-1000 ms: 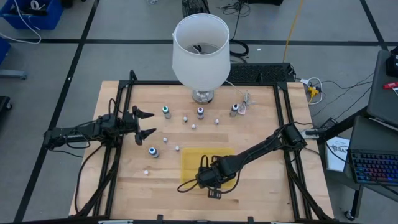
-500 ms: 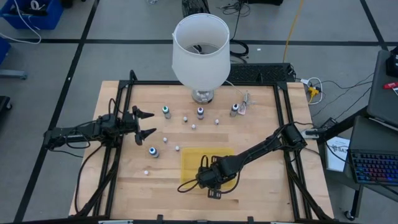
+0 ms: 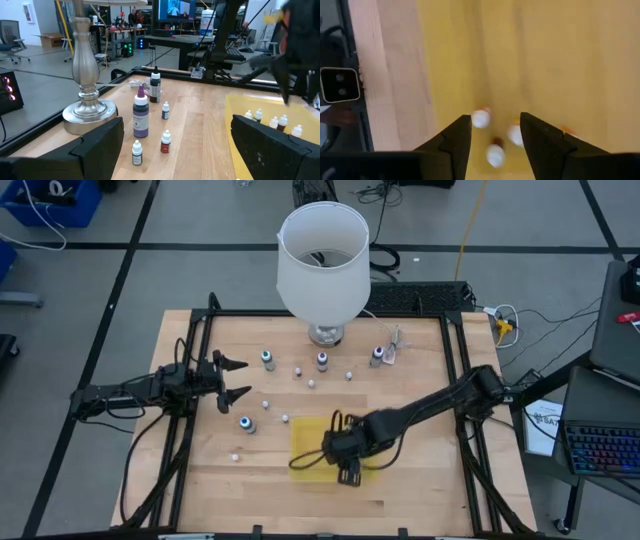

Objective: Pick & Place food coloring
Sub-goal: Put the large blue food coloring bottle into the transparent bin

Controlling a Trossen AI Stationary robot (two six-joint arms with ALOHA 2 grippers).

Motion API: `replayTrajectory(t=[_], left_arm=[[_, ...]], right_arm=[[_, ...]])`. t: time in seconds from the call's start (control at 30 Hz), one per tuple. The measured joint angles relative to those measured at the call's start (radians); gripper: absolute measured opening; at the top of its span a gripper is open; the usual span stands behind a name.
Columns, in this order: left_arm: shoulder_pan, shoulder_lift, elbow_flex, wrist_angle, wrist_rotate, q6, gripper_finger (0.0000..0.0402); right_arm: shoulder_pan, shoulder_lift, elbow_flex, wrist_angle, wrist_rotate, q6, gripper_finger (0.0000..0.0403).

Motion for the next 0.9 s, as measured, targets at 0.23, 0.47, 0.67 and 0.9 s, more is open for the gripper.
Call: replayTrajectory(t=[0.23,0.47,0.67,0.9], left_arm=[[0.0,0.0,0.0,0.0,0.0,0.0,0.0365],[0.0,0.0,0.0,0.0,0.0,0.0,0.0365],[0.0,0.0,0.0,0.0,0.0,0.0,0.0365],[0.0,0.0,0.0,0.0,0.0,0.0,0.0365]], right_arm=[[-0.12,-0.17,0.0,-0.187,0.166,0.02,0.0169],[-0.343,-0.287,0.001,-0.333,0.269,0.028,0.0212],[-0.557,-0.298,0.001,-0.358,0.258,0.011,0.0244],[-0.719,-0.276,-0.041,-0.326,0.169,-0.061,0.0245]])
